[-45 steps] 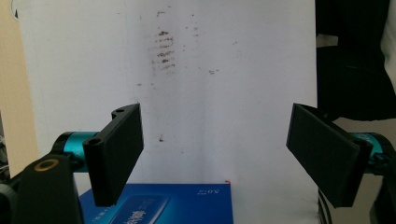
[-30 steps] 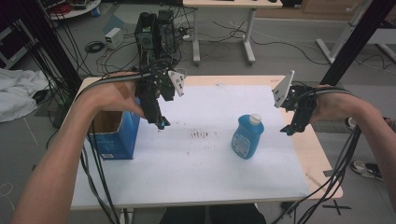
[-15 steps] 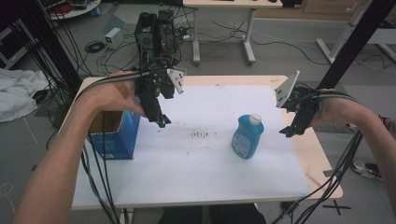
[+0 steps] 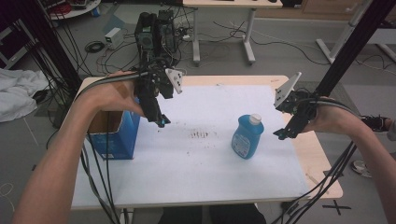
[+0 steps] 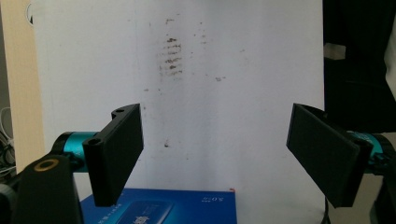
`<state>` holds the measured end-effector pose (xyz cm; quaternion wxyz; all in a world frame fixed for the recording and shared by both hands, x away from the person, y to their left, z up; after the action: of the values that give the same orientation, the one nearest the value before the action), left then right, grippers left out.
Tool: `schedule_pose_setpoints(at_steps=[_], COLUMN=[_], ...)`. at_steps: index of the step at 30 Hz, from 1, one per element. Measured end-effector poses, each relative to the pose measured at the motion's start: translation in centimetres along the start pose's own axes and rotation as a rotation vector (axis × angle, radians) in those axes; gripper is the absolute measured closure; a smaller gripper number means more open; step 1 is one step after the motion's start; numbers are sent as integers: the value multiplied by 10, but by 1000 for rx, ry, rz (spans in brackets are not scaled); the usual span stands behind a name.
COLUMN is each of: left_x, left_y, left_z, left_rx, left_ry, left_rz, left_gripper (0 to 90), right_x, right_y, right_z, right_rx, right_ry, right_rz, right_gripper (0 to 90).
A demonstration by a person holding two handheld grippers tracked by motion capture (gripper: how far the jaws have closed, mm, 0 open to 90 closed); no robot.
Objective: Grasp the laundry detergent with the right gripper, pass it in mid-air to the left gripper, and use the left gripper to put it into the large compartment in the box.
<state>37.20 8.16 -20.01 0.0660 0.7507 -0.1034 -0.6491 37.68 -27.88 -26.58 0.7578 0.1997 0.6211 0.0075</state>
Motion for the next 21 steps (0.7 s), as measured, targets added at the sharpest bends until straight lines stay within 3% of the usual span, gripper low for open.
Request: schedule_pose_setpoints(at_steps=[3,6,12,18,21], left_x=[0,0,1,2,1], left_y=[-1,-1,-3,-3,-3], left_z=[1,1,2,3,2], left_rx=[-2,1,0,-4,19], left_ry=[1,1,7,3,5], left_rz=[6,4,5,10,2], left_gripper=[188,188,188,188,188], right_x=[2,5,9,17,22], right_y=[-1,0,-1,-3,-4], right_z=[-5,-7,-15,-23,-24], right_rx=[47,62,153,243,256], right_ry=[14,21,9,-16,-28], right_rz=[1,16,80,98,115], right_gripper=[112,112,112,113,112])
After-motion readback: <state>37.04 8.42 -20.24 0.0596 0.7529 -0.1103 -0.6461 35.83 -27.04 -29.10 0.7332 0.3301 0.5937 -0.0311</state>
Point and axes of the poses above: each handheld gripper's, and its own axes: x roughly forward along the jaws, y roughly out of its top, z roughly to its right, the point moved 2 cm from there along x, roughly forward along the jaws, and after that the axes turned 1 degree about x, right-handed, at the moved point
